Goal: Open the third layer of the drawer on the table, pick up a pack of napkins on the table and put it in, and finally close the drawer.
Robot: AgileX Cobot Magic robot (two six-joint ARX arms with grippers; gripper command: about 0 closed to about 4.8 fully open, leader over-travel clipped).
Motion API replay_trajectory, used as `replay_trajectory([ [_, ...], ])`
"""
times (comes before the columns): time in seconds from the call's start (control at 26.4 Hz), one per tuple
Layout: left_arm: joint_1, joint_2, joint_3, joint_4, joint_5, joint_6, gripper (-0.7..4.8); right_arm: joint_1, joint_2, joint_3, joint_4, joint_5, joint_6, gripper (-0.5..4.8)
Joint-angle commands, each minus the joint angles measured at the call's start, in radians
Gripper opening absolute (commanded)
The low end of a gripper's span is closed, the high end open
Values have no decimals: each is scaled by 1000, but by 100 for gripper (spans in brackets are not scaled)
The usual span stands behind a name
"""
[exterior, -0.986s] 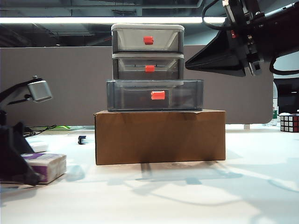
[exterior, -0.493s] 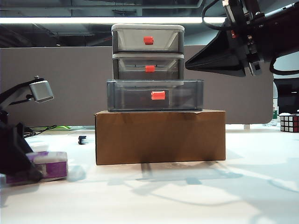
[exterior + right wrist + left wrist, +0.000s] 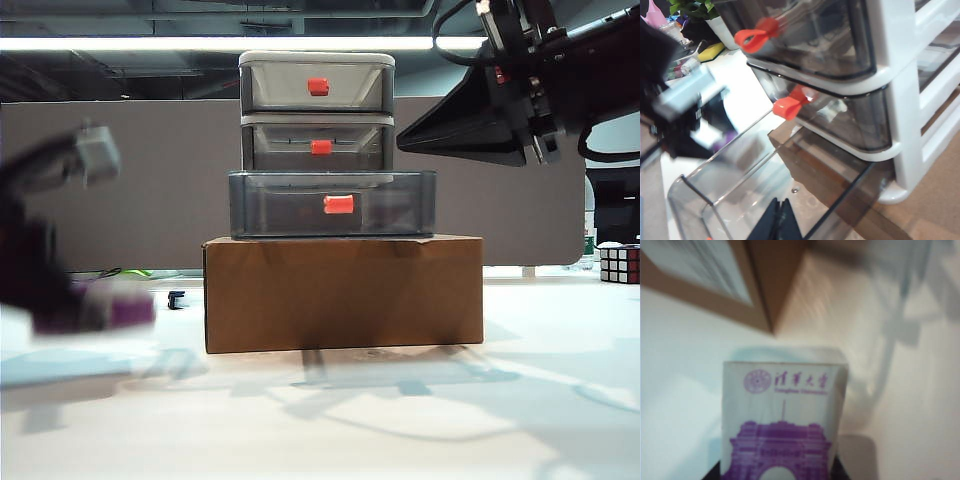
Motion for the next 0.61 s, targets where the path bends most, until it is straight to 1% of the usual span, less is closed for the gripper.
replay_trajectory([
  [0.04,1,-89,61,-59,19,-6,148,0,-4,2,11,-25,6,-6],
  [0.11,-8,-169,103,-117,45,-7,149,0,-9,2,11,-39,17,-5],
  [0.19,-48,-245,127,-135,49,-29,152,0,-28,2,10,-43,21,-6],
  [0.27,-141,-297,147,-117,43,-53,152,0,-63,2,11,-42,21,-6],
  [0.34,-220,-295,160,-74,31,-90,152,-1,-82,2,11,-39,21,-6],
  [0.42,-365,-251,171,65,-61,-162,152,0,-103,2,9,-40,25,-6],
  [0.53,-480,-158,187,197,-135,-190,152,0,-110,2,7,-43,32,-6],
  [0.61,-516,-53,248,183,-191,-190,152,0,-115,2,-7,-43,32,-6],
])
